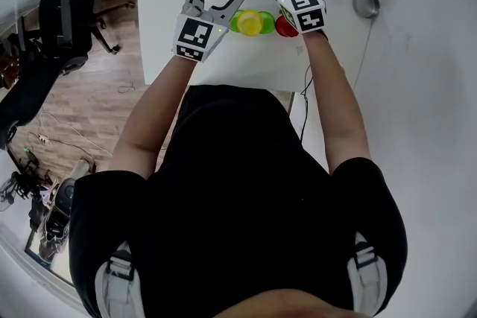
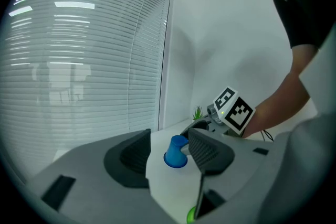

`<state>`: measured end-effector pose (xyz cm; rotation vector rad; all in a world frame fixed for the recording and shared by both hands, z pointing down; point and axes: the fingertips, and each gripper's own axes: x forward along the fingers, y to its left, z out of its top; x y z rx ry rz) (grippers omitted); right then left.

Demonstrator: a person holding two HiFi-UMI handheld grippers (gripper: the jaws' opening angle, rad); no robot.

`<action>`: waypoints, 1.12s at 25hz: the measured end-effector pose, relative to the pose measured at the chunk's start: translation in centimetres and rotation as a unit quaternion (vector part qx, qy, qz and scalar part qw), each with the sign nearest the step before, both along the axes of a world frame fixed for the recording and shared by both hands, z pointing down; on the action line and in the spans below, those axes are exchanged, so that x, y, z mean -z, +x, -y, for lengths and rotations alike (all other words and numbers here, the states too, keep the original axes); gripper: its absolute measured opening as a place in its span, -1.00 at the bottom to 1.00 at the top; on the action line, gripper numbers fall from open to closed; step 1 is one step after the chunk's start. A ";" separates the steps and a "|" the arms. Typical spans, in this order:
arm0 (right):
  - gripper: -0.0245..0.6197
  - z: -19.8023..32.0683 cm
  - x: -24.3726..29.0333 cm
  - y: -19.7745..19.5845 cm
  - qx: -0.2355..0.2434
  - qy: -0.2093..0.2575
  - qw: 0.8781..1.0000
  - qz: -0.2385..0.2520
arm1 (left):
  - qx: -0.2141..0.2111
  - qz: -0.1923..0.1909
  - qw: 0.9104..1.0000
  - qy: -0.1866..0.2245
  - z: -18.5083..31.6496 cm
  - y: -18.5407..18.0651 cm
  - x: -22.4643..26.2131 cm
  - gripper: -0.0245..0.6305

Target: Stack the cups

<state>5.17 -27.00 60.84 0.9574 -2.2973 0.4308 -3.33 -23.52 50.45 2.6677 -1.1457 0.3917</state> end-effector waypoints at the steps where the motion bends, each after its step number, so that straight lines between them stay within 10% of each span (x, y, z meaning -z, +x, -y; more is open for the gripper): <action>1: -0.27 -0.2 0.7 0.0 0.001 0.004 1.000 0.003 | 0.001 0.000 1.000 0.002 -0.2 0.0 0.2 -0.21; 28: -0.27 -13.6 6.0 3.4 -0.004 -0.003 1.000 -0.002 | -0.024 -0.006 0.999 0.038 -6.4 2.1 5.2 -0.25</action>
